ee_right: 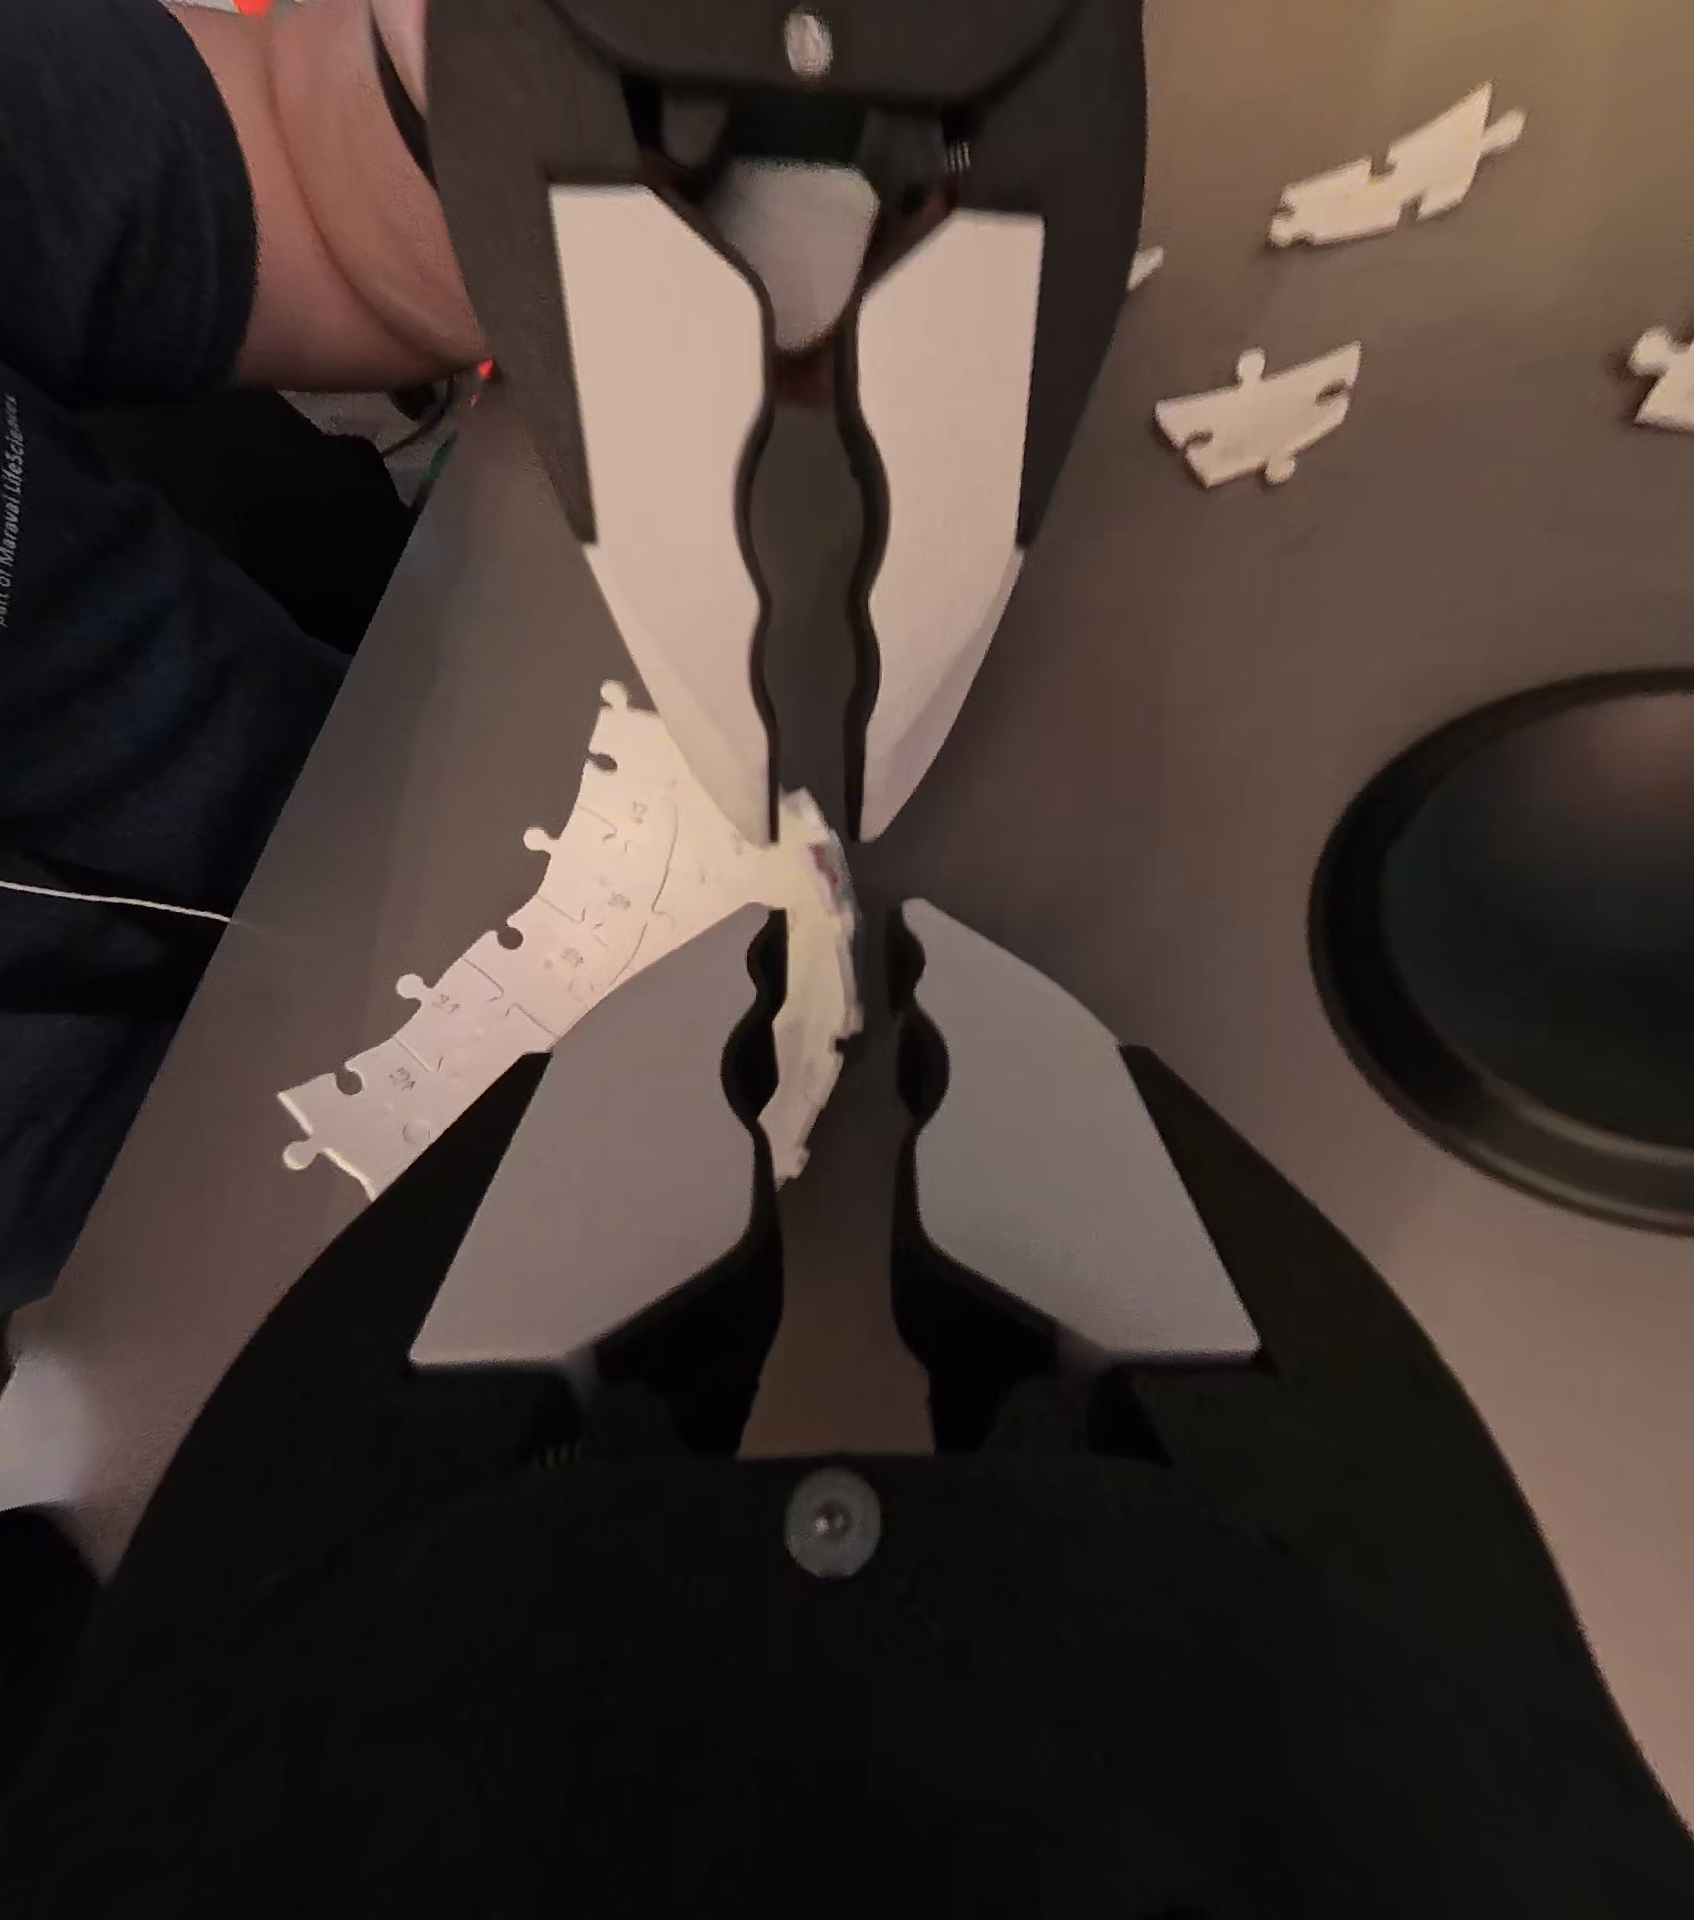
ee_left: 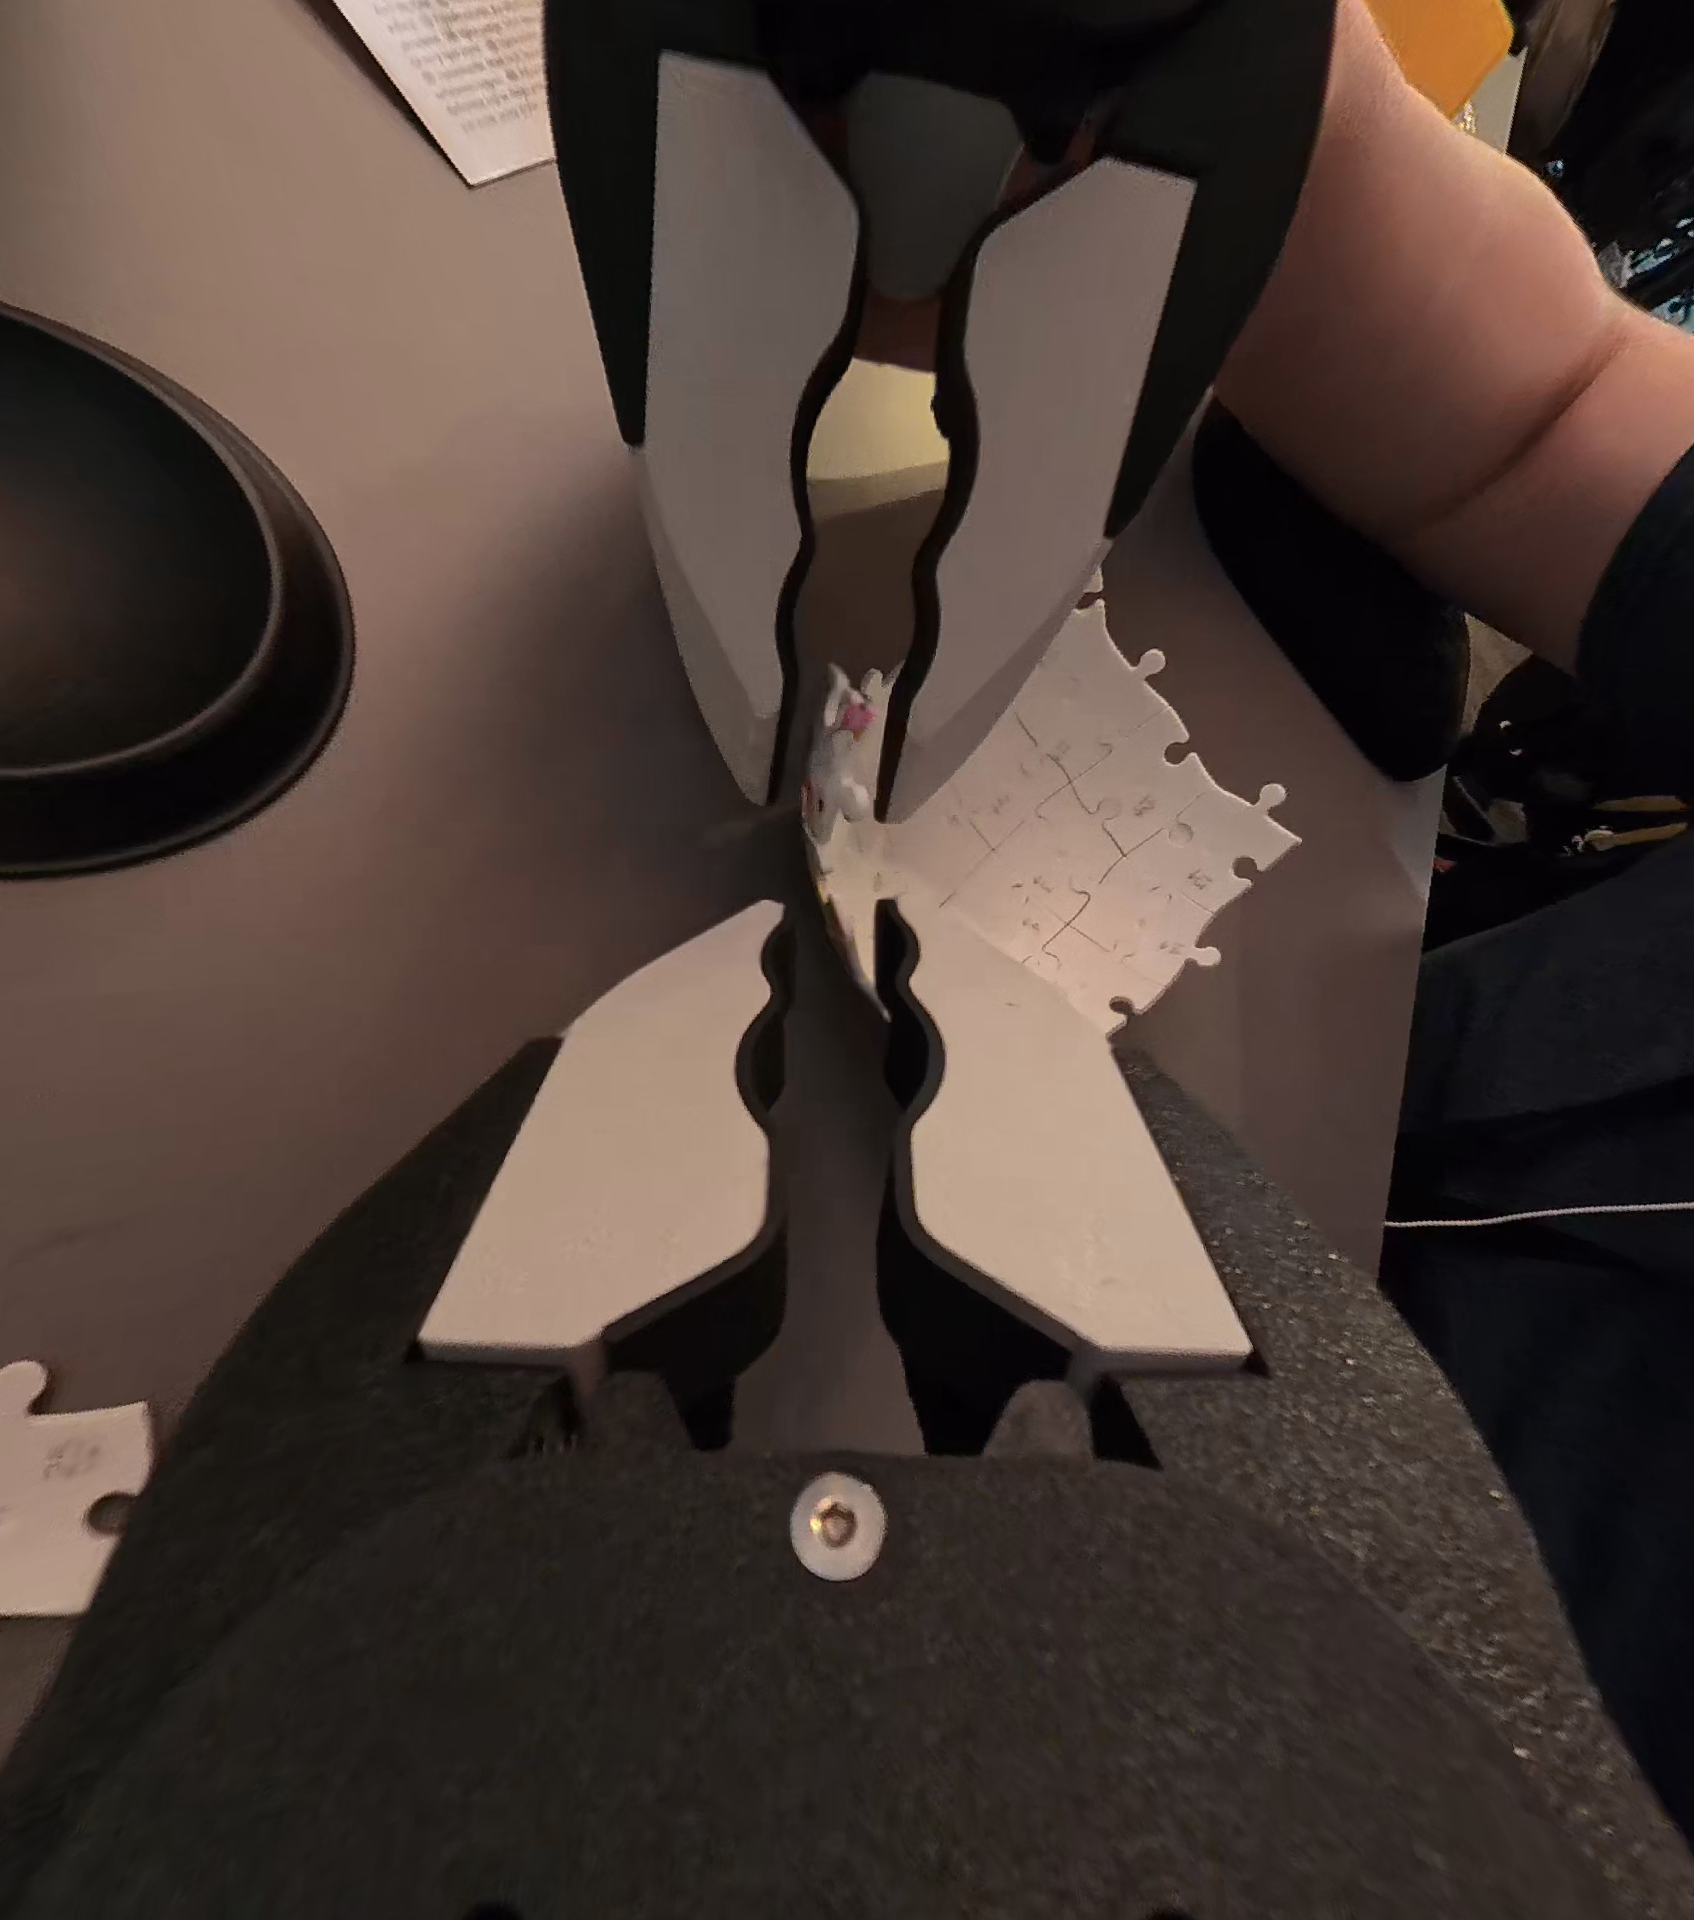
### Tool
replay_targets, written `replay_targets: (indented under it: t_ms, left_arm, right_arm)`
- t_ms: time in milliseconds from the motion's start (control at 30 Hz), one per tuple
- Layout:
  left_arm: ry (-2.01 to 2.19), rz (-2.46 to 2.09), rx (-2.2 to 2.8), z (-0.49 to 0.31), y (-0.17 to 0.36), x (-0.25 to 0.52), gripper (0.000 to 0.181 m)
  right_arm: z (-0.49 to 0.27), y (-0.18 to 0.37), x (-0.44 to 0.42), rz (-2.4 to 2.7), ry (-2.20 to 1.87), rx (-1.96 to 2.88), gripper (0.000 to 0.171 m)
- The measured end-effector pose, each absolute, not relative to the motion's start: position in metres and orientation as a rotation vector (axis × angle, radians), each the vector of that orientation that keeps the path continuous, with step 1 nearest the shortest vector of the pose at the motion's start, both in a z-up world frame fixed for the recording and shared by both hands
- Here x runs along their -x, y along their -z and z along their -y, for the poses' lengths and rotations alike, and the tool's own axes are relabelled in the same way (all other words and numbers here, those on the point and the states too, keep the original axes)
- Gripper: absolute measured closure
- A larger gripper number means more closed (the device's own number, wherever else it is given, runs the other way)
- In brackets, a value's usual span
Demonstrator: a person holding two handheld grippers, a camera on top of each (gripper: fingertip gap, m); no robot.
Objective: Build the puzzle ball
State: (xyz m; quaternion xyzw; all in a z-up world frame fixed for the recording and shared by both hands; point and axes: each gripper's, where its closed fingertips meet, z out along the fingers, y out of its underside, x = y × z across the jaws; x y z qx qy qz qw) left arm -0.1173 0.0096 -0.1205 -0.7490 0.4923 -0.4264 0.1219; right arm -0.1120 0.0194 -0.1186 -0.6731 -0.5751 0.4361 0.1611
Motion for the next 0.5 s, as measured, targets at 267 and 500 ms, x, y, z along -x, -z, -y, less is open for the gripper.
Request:
replay_targets:
  t_ms: [267, 500]
  left_arm:
    - [1.259, -1.479, 2.197, -0.0042, 0.1277, 0.111, 0.174]
    - [1.24, -1.49, 2.188, -0.005, 0.1287, 0.1101, 0.175]
  right_arm:
    - [-0.02, 0.1153, 0.114, 1.677, -1.238, 1.864, 0.165]
    - [-0.0207, 0.1188, 0.1119, 1.687, -1.218, 1.892, 0.167]
